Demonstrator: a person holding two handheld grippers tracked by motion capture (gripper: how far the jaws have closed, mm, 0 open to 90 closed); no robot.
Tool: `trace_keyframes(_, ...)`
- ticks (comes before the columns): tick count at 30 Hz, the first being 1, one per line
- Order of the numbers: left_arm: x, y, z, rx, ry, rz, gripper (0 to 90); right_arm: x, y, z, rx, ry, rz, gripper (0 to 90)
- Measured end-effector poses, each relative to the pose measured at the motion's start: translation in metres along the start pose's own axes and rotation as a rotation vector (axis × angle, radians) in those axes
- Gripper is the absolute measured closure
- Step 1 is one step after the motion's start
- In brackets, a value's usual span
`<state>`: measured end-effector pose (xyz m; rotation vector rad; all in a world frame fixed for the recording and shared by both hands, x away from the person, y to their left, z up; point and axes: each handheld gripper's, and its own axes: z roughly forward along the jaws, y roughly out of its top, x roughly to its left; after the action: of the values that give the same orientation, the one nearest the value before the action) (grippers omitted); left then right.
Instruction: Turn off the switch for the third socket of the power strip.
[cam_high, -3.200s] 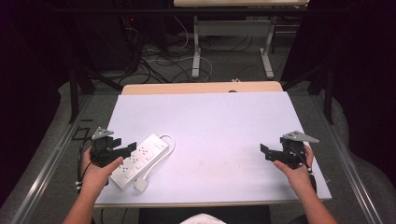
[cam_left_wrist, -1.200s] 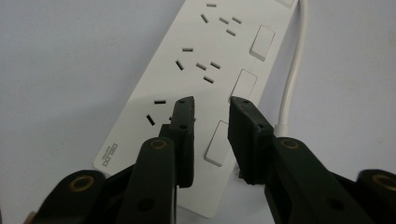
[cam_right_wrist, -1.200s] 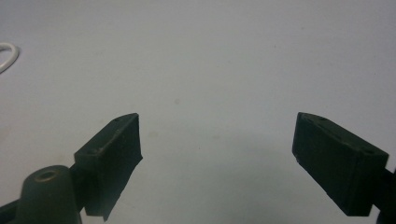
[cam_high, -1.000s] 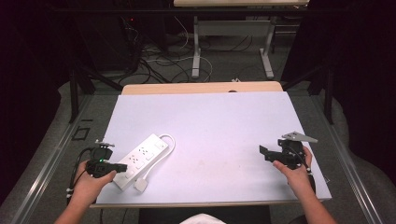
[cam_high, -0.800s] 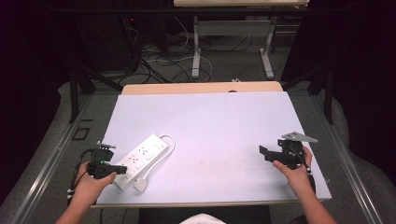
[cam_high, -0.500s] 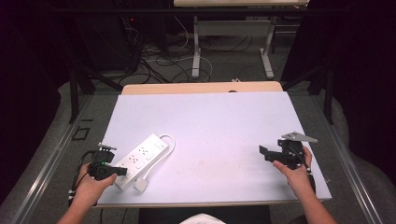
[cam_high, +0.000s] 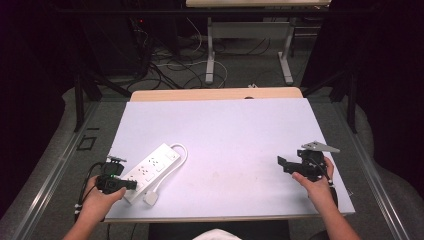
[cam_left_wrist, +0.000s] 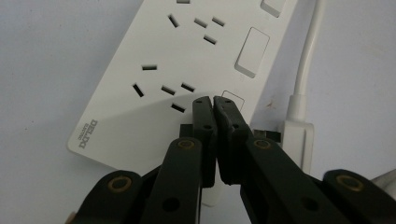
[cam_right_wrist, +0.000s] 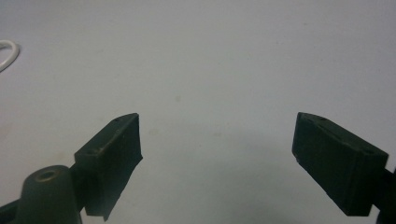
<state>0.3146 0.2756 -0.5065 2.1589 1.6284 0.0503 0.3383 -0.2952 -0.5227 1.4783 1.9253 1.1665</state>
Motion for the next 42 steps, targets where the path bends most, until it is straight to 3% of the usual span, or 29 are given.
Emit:
trace_keyframes(6,-0.0014,-0.0006,0.0009,-0.01,0.008,0.001,87.9,-0.0003,0.0,-0.0002,0.006,0.007,-0.006,15.2)
trace_keyframes(9,-0.0018,-0.0011,0.0022,0.008,0.025,0.009,90.0,-0.0003,0.0,-0.0001,0.006,0.007,-0.006,15.2)
trace_keyframes(27,0.0009,-0.0031,0.0018,-0.01,0.007,0.0,89.3,-0.0005,-0.0001,0.0004,0.008,0.007,-0.001,15.2)
trace_keyframes(42,0.0014,0.0015,-0.0045,-0.032,0.004,-0.001,78.4,-0.0041,-0.001,0.0026,0.014,0.007,0.014,15.2)
